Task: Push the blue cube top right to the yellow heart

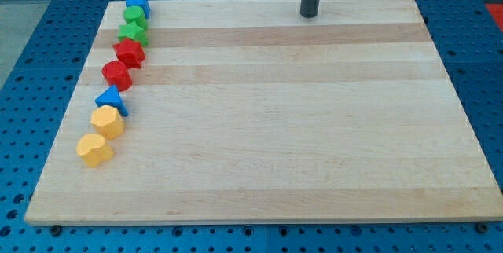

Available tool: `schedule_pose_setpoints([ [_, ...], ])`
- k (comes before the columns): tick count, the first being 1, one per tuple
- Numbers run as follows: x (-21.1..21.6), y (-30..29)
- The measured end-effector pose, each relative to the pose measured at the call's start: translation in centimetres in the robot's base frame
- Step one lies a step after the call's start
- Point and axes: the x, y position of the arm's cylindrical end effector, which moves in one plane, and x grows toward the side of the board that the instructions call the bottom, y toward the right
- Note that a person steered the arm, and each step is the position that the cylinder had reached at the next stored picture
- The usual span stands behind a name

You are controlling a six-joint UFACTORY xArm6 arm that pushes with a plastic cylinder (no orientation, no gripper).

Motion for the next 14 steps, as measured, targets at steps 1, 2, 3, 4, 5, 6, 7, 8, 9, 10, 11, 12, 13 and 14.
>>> schedule_pose_setpoints([
  [1,4.4,0.5],
  [2,13.7,-0.2],
  [3,24.8,-4.4],
  [4,34.2,-13.8],
  [5,38.1,-19.3],
  [6,37.7,-25.5],
  [7,36.7,-35.4],
  [8,36.4,-39.1],
  [9,35.9,-39.3],
  [10,31.9,-39.3],
  [11,28.5,-39.3],
  [12,18.8,-39.3],
  [13,8.8,-39.3],
  [14,-1.2,-39.3],
])
